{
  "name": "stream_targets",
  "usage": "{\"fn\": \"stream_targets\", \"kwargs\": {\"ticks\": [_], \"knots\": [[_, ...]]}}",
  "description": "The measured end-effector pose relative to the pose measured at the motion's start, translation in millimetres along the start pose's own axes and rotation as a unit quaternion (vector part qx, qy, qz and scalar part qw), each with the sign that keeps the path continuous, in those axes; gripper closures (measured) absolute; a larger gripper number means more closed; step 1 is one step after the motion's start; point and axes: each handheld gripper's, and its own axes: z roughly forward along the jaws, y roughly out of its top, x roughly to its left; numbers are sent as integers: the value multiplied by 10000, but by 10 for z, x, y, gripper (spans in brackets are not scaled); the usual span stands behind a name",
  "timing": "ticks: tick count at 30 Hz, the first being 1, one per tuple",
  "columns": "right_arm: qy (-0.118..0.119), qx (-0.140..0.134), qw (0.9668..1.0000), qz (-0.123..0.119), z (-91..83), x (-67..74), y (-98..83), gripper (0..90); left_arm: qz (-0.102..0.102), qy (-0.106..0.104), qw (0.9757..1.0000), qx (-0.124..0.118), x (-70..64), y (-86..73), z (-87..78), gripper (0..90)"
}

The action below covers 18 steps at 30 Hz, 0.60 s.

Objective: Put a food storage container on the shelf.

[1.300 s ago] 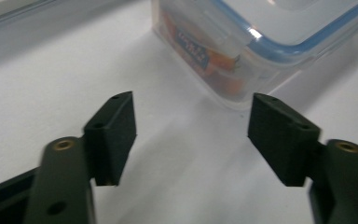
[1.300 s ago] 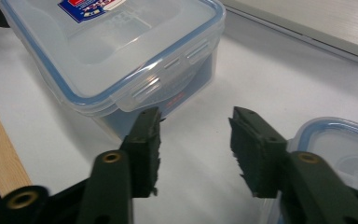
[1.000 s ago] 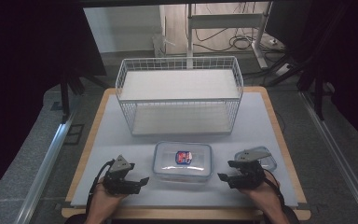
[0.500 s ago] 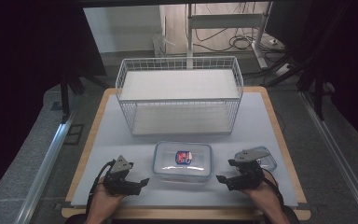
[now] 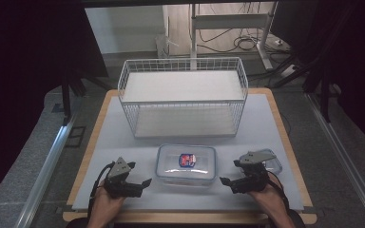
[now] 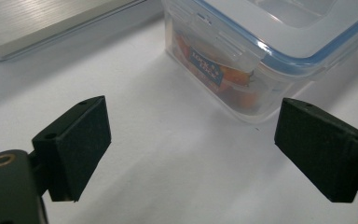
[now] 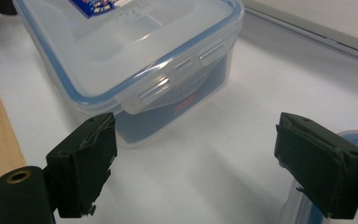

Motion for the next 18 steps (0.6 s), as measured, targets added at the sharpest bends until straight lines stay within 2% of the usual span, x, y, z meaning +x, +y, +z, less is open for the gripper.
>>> {"fn": "stream_targets", "kwargs": {"ticks": [3, 8, 10, 13, 18], "knots": [[84, -75, 9999, 96, -4, -11, 15, 114, -23, -50, 10000, 49, -9, 19, 9, 93], [131, -26, 9999, 44, 4, 3, 47, 84, 125, 51, 9996, 267, -42, 69, 19, 90], [134, -11, 9999, 39, 7, 5, 53, 82, 118, 34, 9995, 290, -43, 96, 14, 90], [172, 19, 9998, 63, 21, 14, 78, 75, 63, -29, 9997, 253, -37, 165, 0, 91], [152, 4, 9998, 134, 47, 38, 140, 44, -200, -321, 9993, 72, 33, 279, -1, 89]]}}
